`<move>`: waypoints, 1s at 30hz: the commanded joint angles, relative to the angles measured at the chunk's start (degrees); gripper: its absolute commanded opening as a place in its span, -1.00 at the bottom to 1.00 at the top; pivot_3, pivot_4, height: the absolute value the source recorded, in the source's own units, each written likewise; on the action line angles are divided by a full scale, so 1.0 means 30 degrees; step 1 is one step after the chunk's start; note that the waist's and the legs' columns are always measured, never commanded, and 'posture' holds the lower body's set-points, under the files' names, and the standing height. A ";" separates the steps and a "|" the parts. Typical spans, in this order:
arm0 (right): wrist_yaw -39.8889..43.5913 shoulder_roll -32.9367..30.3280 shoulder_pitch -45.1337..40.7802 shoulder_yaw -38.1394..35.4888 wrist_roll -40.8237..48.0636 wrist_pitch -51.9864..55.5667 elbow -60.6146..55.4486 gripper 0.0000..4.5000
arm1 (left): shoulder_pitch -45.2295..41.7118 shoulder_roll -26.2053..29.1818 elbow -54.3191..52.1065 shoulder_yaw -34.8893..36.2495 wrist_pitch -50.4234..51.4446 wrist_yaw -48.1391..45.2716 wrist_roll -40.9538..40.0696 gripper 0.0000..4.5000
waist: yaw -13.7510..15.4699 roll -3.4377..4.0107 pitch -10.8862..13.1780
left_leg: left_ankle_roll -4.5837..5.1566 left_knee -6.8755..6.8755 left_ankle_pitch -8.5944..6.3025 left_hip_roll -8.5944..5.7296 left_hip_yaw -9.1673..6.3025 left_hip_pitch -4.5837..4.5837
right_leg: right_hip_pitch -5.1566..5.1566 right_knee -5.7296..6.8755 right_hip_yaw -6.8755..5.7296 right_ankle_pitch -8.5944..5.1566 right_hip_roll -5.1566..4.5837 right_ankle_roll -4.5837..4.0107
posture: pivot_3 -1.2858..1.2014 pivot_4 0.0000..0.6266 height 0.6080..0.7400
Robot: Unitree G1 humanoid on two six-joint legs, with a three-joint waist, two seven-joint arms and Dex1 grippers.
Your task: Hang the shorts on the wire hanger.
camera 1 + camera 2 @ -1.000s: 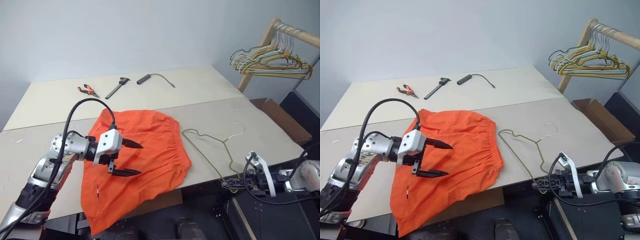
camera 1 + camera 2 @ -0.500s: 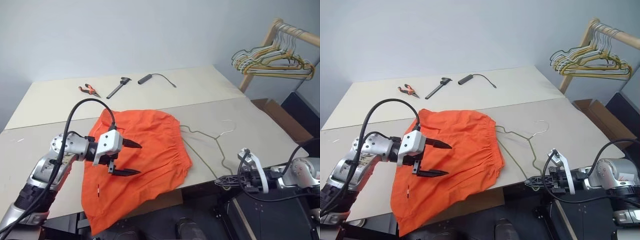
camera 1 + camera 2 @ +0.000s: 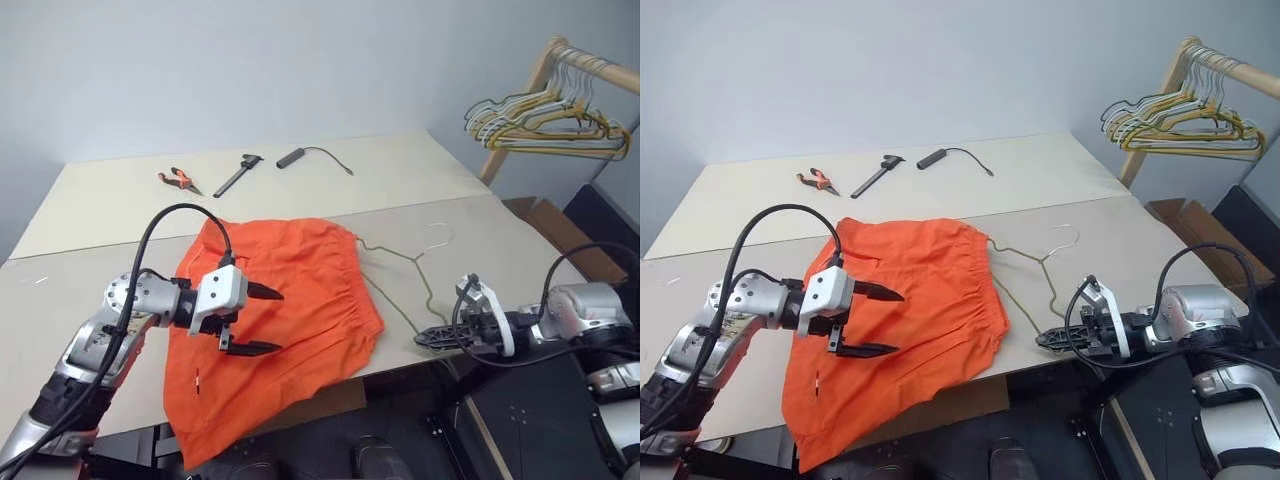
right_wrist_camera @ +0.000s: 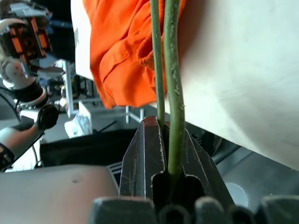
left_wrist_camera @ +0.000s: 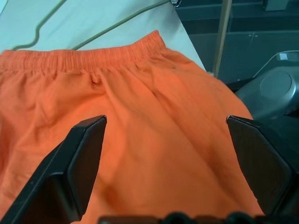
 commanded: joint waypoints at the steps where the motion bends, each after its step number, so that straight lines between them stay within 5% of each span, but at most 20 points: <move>1: 0.2269 -0.0249 -0.1276 0.1313 -0.0494 -0.0794 -0.0205 -1.00 | 0.0046 0.0163 -0.0915 0.0455 -0.0063 0.0387 -0.0112 0.98 | 0.0032 0.0002 -0.0002 | 0.0000 -0.0001 0.0000 0.0002 0.0000 0.0004 | 0.0002 0.0000 0.0000 0.0001 0.0002 -0.0001 | 0.00 -1.00 1.00; 9: 0.3500 0.1178 -0.3663 0.3268 -0.3141 -0.2320 0.3229 -1.00 | 0.0370 0.0176 -0.0947 0.0316 -0.0254 0.0718 0.0213 0.98 | 0.0358 0.0003 -0.0003 | -0.0001 0.0010 0.0000 0.0002 0.0000 0.0001 | -0.0004 0.0018 -0.0013 0.0001 0.0000 -0.0004 | 0.00 -1.00 1.00; 19: 0.3100 0.3372 -0.6103 0.1997 -0.6291 -0.5440 0.8550 -1.00 | 0.0314 0.0097 -0.0954 0.0265 -0.0342 0.0988 0.0268 0.98 | 0.0630 0.0007 -0.0004 | -0.0004 0.0020 0.0000 -0.0005 -0.0003 -0.0021 | -0.0015 0.0019 -0.0032 0.0004 -0.0008 -0.0008 | 0.02 -1.00 1.00; 24: 0.1095 0.3409 -0.5518 -0.0272 -0.6405 -0.6677 0.7415 -1.00 | 0.0375 0.0113 -0.0916 0.0340 -0.0335 0.1104 0.0243 0.98 | 0.0748 0.0010 -0.0005 | -0.0005 0.0023 0.0000 -0.0005 -0.0002 -0.0015 | -0.0012 0.0031 -0.0033 0.0004 -0.0010 -0.0009 | 0.01 -1.00 1.00; 30: -0.1792 0.3121 -0.2894 -0.1823 -0.6829 -0.8142 0.1206 -1.00 | -0.0181 -0.0202 -0.0150 0.0491 -0.0704 0.1656 0.0492 0.98 | 0.0753 0.0013 -0.0005 | -0.0007 0.0021 -0.0001 0.0000 -0.0006 -0.0026 | -0.0026 0.0034 -0.0040 0.0003 -0.0011 -0.0009 | -0.01 -1.00 1.00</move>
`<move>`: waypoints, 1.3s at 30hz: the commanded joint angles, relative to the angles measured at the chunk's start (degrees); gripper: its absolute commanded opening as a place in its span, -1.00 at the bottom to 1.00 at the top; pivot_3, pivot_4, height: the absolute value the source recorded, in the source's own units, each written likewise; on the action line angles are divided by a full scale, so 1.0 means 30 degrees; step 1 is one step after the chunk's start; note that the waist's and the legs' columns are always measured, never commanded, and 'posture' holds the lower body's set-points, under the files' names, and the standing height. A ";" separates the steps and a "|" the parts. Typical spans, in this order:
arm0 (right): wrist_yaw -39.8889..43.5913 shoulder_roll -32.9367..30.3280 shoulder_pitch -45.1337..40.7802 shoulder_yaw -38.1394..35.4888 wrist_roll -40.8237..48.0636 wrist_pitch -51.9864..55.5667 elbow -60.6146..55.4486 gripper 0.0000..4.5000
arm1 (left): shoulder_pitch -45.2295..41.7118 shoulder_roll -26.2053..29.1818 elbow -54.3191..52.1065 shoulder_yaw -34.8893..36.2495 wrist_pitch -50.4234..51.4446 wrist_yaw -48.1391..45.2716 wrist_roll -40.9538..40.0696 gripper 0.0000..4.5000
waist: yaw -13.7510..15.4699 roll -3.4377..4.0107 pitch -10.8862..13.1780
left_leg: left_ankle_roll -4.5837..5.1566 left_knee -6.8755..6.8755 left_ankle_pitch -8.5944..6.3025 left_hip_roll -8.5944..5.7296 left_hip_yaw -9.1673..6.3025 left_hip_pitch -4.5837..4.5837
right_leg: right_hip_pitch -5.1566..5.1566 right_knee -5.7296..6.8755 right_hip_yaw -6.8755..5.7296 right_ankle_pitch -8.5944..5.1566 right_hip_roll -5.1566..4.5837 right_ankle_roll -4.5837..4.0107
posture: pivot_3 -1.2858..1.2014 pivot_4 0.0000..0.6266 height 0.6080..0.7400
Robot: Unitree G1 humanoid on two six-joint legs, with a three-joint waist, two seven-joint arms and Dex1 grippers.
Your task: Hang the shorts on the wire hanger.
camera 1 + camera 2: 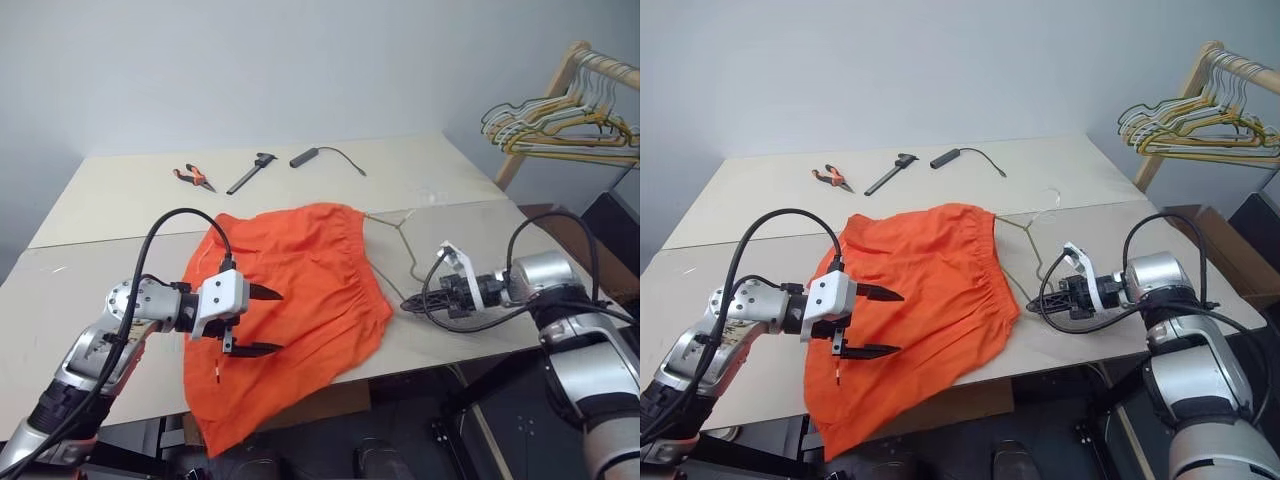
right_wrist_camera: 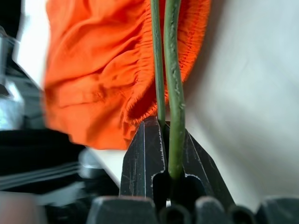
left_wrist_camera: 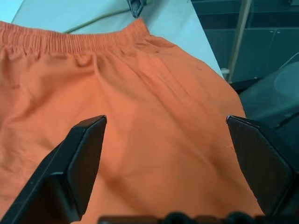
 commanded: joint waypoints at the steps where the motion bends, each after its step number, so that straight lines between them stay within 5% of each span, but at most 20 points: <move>1: -0.1508 -0.0386 0.0933 -0.1323 -0.0054 -0.0913 -0.4032 -1.00 | -0.0931 -0.0254 0.0559 0.0576 -0.0840 0.0612 0.0400 0.98 | 0.0006 0.0001 0.0000 | 0.0000 0.0001 0.0000 -0.0002 -0.0001 -0.0004 | -0.0001 0.0003 0.0000 0.0000 -0.0003 0.0000 | -0.02 -1.00 1.00; 7: -0.3608 -0.0379 0.2663 -0.2368 -0.0443 -0.3510 -0.8710 -1.00 | -0.4709 -0.2025 0.4751 0.1578 -0.2625 0.4370 0.2255 0.98 | 0.0007 0.0001 -0.0002 | 0.0000 0.0029 0.0001 -0.0012 -0.0013 -0.0005 | 0.0016 0.0005 -0.0020 0.0001 -0.0005 0.0002 | -0.04 -1.00 1.00; 12: -0.3850 -0.0842 0.2628 -0.0694 -0.2570 -0.6301 -1.0473 -1.00 | -0.8666 -0.2515 0.8988 0.2534 -0.4256 0.5621 0.2667 0.98 | -0.0186 0.0002 -0.0002 | -0.0001 0.0032 0.0001 -0.0013 -0.0019 -0.0033 | -0.0001 -0.0010 -0.0033 0.0003 0.0000 0.0002 | -0.04 -1.00 1.00; 19: -0.4010 -0.0704 0.1724 0.2077 -0.6113 -0.9476 -1.1337 -1.00 | -1.1720 -0.1339 1.2577 0.2041 -0.6066 0.0405 0.2099 0.98 | -0.0618 0.0002 -0.0002 | -0.0004 0.0037 0.0004 -0.0016 0.0010 -0.0044 | -0.0006 -0.0016 -0.0042 0.0001 -0.0002 0.0004 | -0.03 -1.00 1.00; 27: -0.4175 0.1120 0.0017 0.2429 -0.6328 -0.6533 -1.1980 -1.00 | -1.2402 -0.0359 1.3605 0.1152 -0.6183 -0.6202 0.1417 0.98 | -0.0970 0.0002 -0.0001 | -0.0006 0.0044 0.0007 -0.0006 -0.0017 -0.0071 | -0.0016 0.0016 -0.0062 0.0000 0.0006 0.0002 | -0.03 -1.00 1.00; 36: -0.4221 0.0826 0.0145 0.2726 -0.7225 -0.7170 -1.2455 -1.00 | -1.3145 -0.0653 1.5157 0.0343 -0.6940 -0.6956 0.2883 0.98 | -0.1014 0.0002 -0.0001 | 0.0021 0.0138 -0.0010 -0.0006 -0.0058 -0.0102 | -0.0012 0.0019 -0.0080 0.0002 -0.0006 0.0019 | -0.03 -1.00 1.00; 39: -0.4000 0.0696 0.0194 0.2826 -0.7316 -0.7599 -1.2827 -1.00 | -1.3915 -0.1153 1.6785 -0.0346 -0.7778 -0.7143 0.3758 0.81 | -0.0954 0.0001 -0.0001 | 0.0022 0.0143 -0.0010 -0.0006 -0.0068 -0.0110 | -0.0012 0.0020 -0.0091 0.0002 -0.0005 0.0019 | -0.03 -1.00 1.00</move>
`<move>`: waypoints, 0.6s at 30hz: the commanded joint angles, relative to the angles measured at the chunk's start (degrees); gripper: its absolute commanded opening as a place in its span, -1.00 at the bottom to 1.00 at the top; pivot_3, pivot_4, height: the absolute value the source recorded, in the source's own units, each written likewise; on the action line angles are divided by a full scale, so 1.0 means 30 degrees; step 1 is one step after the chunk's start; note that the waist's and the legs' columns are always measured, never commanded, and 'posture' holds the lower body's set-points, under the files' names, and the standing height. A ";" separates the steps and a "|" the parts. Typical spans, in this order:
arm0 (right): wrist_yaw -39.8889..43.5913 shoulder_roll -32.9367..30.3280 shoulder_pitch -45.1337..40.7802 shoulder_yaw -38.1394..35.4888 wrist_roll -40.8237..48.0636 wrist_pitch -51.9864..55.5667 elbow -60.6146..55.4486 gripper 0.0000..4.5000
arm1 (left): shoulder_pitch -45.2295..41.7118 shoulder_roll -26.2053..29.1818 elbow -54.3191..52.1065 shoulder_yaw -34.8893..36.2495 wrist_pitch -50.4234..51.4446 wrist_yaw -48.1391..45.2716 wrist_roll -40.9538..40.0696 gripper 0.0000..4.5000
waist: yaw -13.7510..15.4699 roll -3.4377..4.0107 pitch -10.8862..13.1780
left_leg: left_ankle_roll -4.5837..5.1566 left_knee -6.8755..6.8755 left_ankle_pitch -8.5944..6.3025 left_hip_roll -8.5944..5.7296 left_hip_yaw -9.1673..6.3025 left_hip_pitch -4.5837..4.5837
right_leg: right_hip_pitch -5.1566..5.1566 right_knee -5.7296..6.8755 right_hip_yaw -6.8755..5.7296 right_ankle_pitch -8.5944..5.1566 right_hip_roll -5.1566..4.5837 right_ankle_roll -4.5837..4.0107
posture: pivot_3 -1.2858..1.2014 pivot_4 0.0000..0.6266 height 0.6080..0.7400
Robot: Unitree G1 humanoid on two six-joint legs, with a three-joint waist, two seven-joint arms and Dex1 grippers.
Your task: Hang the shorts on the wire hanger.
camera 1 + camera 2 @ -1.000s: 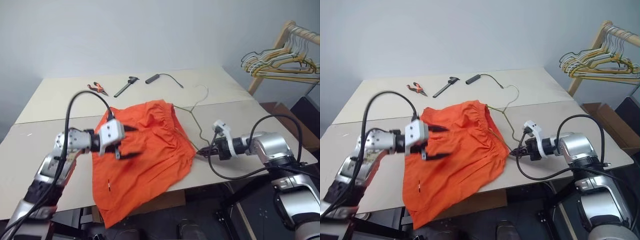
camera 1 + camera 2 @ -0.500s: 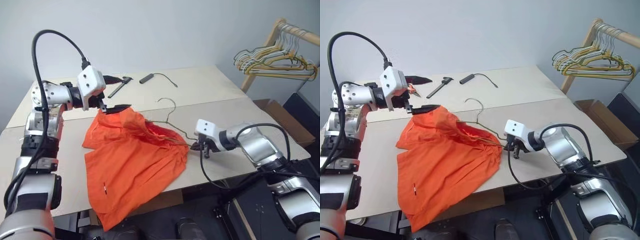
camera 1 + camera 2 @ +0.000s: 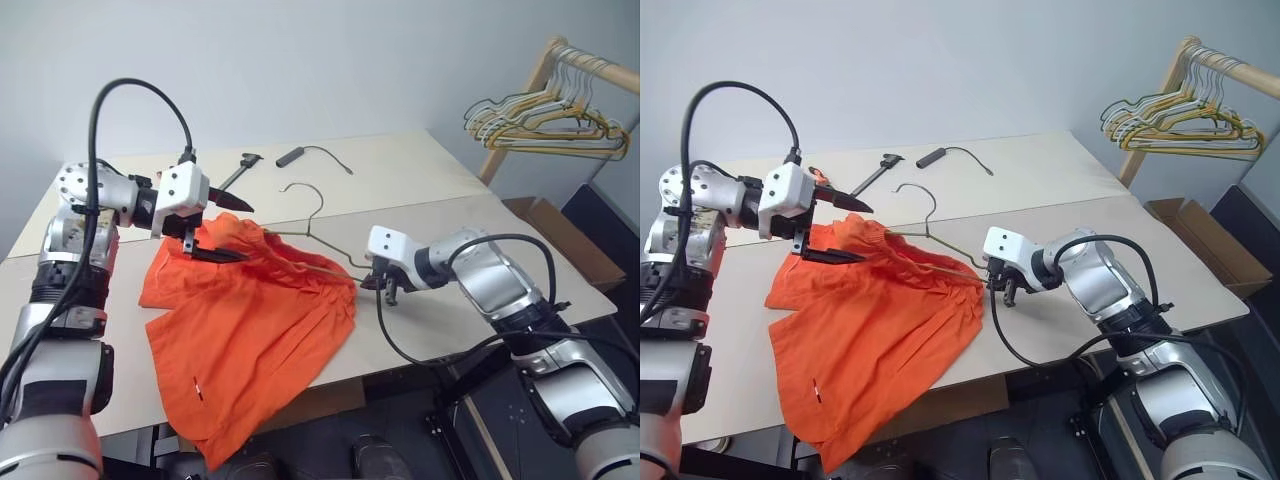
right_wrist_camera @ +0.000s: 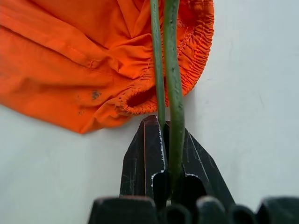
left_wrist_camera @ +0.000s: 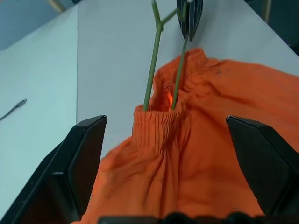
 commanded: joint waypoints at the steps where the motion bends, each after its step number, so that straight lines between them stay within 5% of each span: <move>1: 0.0209 -0.0209 -0.0362 -0.0323 -0.0090 -0.0594 -0.1081 -1.00 | -0.1445 -0.0386 0.1629 -0.0586 -0.1345 -0.0128 0.1019 0.81 | 0.0013 0.0000 0.0000 | 0.0003 0.0004 -0.0002 -0.0001 -0.0004 -0.0006 | -0.0001 0.0001 -0.0005 0.0000 0.0000 0.0000 | -0.03 -1.00 1.00; 8: 0.0554 -0.0281 -0.0476 -0.0443 -0.0032 -0.0239 -0.1960 -1.00 | -0.2410 -0.1259 0.3968 -0.1189 -0.2605 -0.0532 0.1691 0.81 | -0.0043 0.0000 0.0000 | 0.0007 0.0014 -0.0005 0.0002 -0.0002 -0.0025 | -0.0016 0.0003 -0.0004 0.0000 0.0002 0.0001 | -0.04 -1.00 1.00; 11: 0.0592 -0.0357 -0.0436 -0.0487 -0.0085 -0.0223 -0.2148 -1.00 | -0.2565 -0.1566 0.4411 -0.1008 -0.2724 -0.0519 0.1726 0.55 | -0.0058 -0.0001 0.0000 | 0.0009 0.0017 -0.0006 0.0003 -0.0002 -0.0026 | -0.0016 0.0003 -0.0003 0.0000 0.0001 0.0001 | -0.05 -1.00 1.00; 18: 0.0406 -0.0550 -0.0222 -0.0257 -0.0471 -0.0463 -0.1948 -1.00 | -0.2533 -0.1517 0.4373 -0.1374 -0.2608 -0.0568 0.1341 -0.48 | -0.0069 0.0000 0.0000 | 0.0016 0.0022 -0.0010 0.0005 -0.0005 -0.0043 | -0.0028 0.0017 -0.0003 0.0001 0.0000 0.0003 | -0.05 -1.00 1.00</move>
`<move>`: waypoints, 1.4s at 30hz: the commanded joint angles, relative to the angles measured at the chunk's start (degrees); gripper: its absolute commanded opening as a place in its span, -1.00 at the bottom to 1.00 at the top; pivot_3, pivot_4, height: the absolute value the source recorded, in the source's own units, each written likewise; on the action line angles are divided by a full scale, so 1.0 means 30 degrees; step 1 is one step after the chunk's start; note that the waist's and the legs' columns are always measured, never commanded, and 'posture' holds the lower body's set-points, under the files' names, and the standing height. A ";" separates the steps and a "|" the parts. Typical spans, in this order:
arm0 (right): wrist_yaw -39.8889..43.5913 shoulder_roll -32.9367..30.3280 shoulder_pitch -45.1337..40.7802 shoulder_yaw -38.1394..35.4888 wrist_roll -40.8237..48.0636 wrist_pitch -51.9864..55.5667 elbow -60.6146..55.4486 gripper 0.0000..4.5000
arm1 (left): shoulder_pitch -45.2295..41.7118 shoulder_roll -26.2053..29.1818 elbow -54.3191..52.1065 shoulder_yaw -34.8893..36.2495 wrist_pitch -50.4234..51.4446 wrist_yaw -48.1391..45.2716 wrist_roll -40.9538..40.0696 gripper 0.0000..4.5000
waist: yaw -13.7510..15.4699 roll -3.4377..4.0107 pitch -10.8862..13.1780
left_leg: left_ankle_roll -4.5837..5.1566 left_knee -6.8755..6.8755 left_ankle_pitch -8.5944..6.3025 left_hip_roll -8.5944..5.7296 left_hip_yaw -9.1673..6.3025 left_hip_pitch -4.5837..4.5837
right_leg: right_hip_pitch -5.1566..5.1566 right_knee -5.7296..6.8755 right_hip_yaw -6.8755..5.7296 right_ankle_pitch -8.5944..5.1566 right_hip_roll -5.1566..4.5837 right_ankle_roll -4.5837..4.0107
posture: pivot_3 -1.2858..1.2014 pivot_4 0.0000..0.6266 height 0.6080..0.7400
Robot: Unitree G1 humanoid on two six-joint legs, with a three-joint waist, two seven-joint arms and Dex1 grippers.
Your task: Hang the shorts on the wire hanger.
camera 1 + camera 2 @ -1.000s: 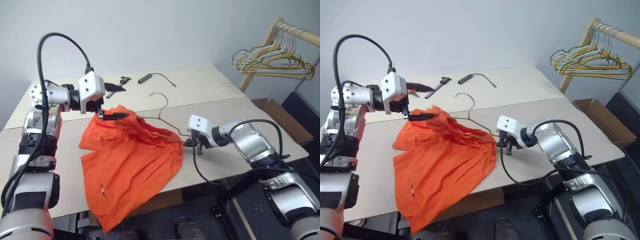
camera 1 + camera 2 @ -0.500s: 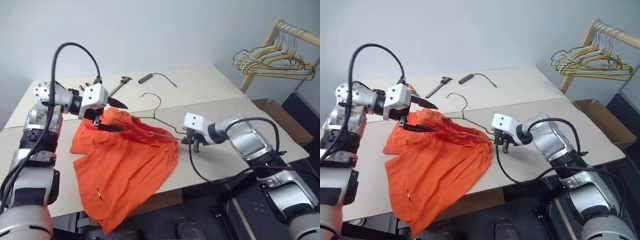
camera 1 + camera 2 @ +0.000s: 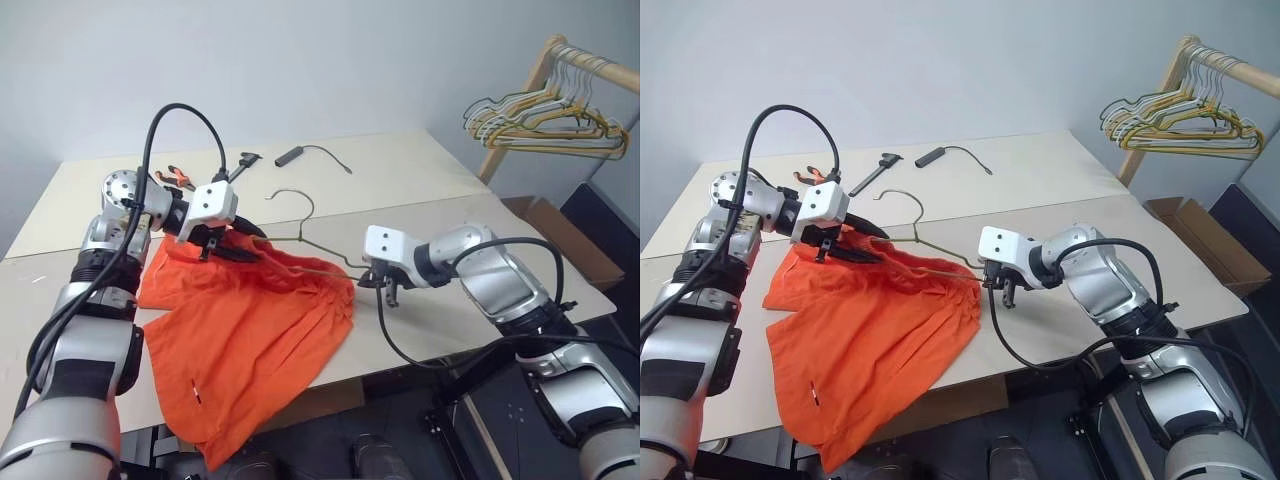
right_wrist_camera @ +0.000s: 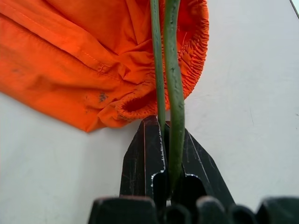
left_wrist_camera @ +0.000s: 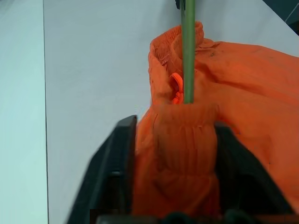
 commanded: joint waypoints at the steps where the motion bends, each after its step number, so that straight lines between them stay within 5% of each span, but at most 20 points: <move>1: -0.0175 -0.0231 -0.0203 -0.0229 -0.0329 -0.0295 -0.0405 -1.00 | -0.0740 0.0283 -0.0179 -0.0065 -0.0251 -0.0081 -0.0339 -0.63 | 0.0000 0.0000 0.0000 | 0.0000 0.0002 0.0000 0.0000 0.0000 0.0000 | 0.0000 0.0000 0.0000 0.0000 -0.0001 0.0000 | -0.05 -1.00 1.00; 4: -0.0386 -0.0120 -0.0150 -0.0095 -0.0556 -0.0496 -0.0311 -1.00 | -0.0536 0.0441 -0.0278 -0.0438 -0.0306 -0.0081 -0.0446 -0.99 | 0.0000 0.0000 0.0000 | 0.0000 0.0005 0.0000 0.0000 -0.0001 0.0000 | -0.0001 -0.0001 0.0001 0.0000 0.0000 0.0000 | -0.05 -1.00 1.00; 13: -0.1340 0.0192 0.0467 -0.0534 -0.0799 -0.2695 -0.0534 -1.00 | -0.0311 0.0604 -0.0054 -0.0431 -0.1403 0.0088 0.0703 -0.99 | 0.0001 0.0000 0.0000 | 0.0001 0.0007 0.0000 -0.0001 -0.0001 -0.0001 | 0.0000 -0.0005 0.0000 0.0000 -0.0001 0.0000 | -0.05 -1.00 1.00; 27: -0.2242 -0.1477 0.1603 -0.7598 0.3236 -0.0320 -0.0821 0.99 | -0.0764 0.0583 0.0900 0.0225 -0.1685 0.1380 0.0965 -0.99 | 0.0053 0.0000 0.0000 | 0.0008 0.0014 -0.0005 -0.0002 -0.0012 -0.0018 | 0.0005 -0.0010 -0.0014 0.0002 -0.0008 0.0004 | -0.06 -1.00 1.00; 35: -0.3351 -0.1348 0.6706 -1.2710 0.7673 0.3266 -0.4729 0.99 | -0.0877 0.0418 0.1159 0.0514 -0.1891 0.2226 0.1019 -0.99 | 0.0095 -0.0009 -0.0005 | 0.0018 0.0021 -0.0011 0.0001 -0.0044 -0.0018 | 0.0014 -0.0022 -0.0019 0.0003 -0.0006 0.0008 | -0.05 -1.00 1.00; 42: -0.6727 0.3406 0.9783 -0.9642 0.7484 0.2593 -0.4887 0.99 | -0.0674 0.0374 0.0813 0.0971 -0.1644 0.2367 0.0719 -0.99 | -0.0098 -0.0015 -0.0010 | 0.0017 0.0017 -0.0012 -0.0001 -0.0028 0.0029 | 0.0018 0.0008 0.0027 0.0003 0.0007 0.0008 | -0.05 -1.00 1.00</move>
